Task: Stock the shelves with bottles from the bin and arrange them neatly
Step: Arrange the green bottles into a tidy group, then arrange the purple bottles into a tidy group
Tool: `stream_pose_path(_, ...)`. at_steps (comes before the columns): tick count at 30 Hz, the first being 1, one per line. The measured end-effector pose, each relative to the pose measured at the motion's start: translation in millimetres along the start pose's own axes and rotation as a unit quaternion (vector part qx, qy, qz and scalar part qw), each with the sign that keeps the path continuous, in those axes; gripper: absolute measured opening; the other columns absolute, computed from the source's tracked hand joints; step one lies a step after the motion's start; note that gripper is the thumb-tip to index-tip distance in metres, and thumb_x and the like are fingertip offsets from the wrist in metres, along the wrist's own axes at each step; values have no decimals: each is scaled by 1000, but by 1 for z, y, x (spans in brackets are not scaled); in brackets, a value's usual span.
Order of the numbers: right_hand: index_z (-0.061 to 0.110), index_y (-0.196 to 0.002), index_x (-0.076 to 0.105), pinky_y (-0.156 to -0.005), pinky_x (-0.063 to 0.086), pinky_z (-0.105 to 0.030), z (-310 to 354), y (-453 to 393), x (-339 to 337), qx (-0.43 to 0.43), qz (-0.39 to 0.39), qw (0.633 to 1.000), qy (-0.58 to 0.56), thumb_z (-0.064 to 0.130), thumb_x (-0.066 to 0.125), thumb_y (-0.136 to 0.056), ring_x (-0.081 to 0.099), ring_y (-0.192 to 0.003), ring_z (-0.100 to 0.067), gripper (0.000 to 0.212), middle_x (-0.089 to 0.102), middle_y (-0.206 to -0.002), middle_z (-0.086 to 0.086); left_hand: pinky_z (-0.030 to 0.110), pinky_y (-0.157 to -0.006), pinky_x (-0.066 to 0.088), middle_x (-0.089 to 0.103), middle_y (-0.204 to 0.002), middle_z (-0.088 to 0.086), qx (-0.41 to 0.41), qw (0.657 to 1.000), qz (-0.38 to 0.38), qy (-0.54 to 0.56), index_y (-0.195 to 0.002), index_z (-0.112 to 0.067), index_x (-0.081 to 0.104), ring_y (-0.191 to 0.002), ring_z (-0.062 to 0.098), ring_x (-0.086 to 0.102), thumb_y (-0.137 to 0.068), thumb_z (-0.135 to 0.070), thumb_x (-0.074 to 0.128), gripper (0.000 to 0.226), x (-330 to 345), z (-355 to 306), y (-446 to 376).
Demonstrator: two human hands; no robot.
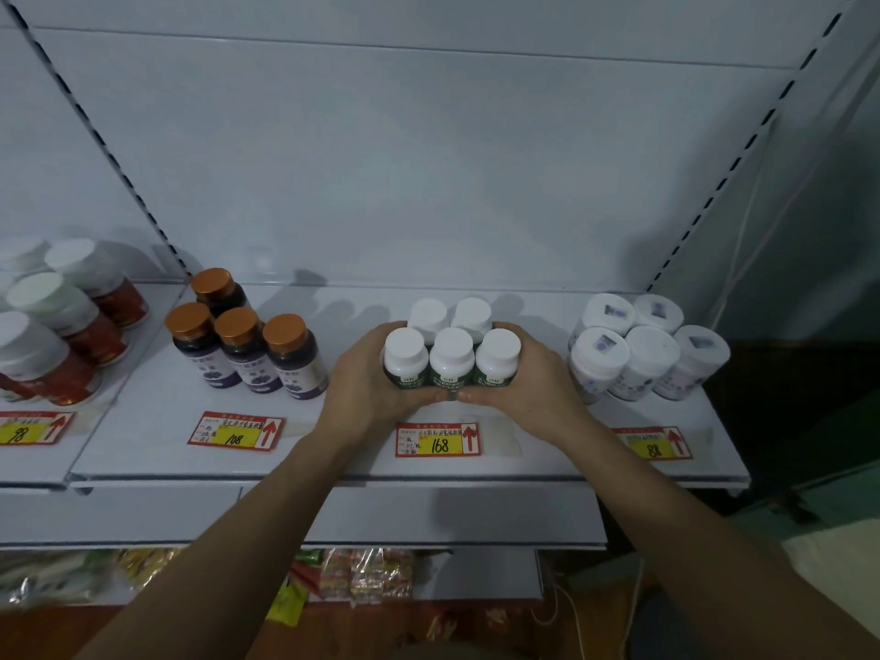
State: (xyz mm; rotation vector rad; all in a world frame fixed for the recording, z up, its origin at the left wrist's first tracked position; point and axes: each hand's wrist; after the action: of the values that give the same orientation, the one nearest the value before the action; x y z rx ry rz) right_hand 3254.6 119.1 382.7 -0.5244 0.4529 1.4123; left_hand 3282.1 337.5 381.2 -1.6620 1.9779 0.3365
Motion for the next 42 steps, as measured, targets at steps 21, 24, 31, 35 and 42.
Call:
stream_pose_path(21, 30, -127, 55, -90, 55, -35, 6, 4, 4, 21, 5, 1000, 14, 40, 98, -55, 64, -105, -7, 84, 67, -116, 18, 38, -88, 59, 67, -122, -16, -5, 1000, 7, -24, -129, -38, 53, -103, 6, 66, -53, -68, 83, 88, -10, -2, 6)
stream_pose_path(24, 30, -136, 51, -97, 52, -38, 10, 9, -4, 32, 5, 999, 34, 43, 98, -54, 61, -112, -11, 96, 66, -124, 15, 45, -95, 57, 61, -136, -9, -24, 998, 11, -56, -141, -33, 45, -115, 16, 63, -55, -60, 88, 100, -15, -3, 9)
stream_pose_path(31, 33, -152, 34, -103, 41, -36, 52, 24, -52, -15, 45, 975, 218, 59, 88, -64, 47, -134, -17, 107, 45, -152, 11, 39, -96, 52, 52, -147, -7, 62, 967, 20, -246, -147, -30, 42, -119, 20, 58, -58, -71, 81, 106, -59, -42, 21)
stream_pose_path(35, 28, -155, 31, -105, 42, -39, 86, 2, -81, -68, 92, 925, 362, 70, 69, -79, 45, -137, -20, 95, 39, -157, 6, 37, -73, 57, 56, -140, -5, 168, 903, 9, -396, -138, -23, 54, -96, 20, 67, -78, -75, 55, 79, -102, -71, 14)
stream_pose_path(42, 23, -160, 18, -116, 32, -47, 134, -28, -70, -163, 190, 835, 490, 73, 46, -91, 21, -150, -25, 90, 16, -168, 1, 50, -111, 37, 26, -163, 4, 103, 808, 59, -577, -151, -26, 36, -146, 28, 30, -83, -84, 15, 92, -177, -64, 14)
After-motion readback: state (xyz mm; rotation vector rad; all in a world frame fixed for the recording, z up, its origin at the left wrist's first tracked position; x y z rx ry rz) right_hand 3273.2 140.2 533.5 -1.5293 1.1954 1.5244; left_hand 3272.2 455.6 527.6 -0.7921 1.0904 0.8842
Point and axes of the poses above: each hand's wrist, its own y-axis away from the middle knuckle, its own x-axis out of the palm, z = x × y
